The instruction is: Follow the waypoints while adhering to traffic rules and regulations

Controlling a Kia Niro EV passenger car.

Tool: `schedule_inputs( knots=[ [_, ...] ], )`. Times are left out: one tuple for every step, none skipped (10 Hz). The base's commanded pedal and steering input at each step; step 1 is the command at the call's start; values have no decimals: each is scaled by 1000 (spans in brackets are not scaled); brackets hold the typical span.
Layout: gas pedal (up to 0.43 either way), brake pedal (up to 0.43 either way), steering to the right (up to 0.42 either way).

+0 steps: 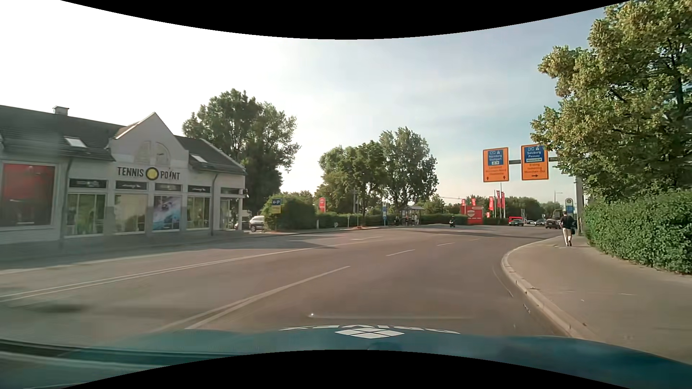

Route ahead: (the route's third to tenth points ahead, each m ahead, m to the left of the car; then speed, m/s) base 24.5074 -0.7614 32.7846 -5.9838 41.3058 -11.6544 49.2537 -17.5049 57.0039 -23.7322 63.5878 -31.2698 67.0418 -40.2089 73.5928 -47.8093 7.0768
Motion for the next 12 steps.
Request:
schedule_inputs(
  knots=[
    [220, 0, 174],
    [220, 0, 174],
    [220, 0, 174],
    [220, 0, 172],
    [220, 0, 166],
    [220, 0, 159],
    [220, 0, 152],
    [220, 0, 150],
    [220, 0, 150],
    [220, 0, 150],
    [220, 0, 150],
    [220, 0, 144]
  ],
)
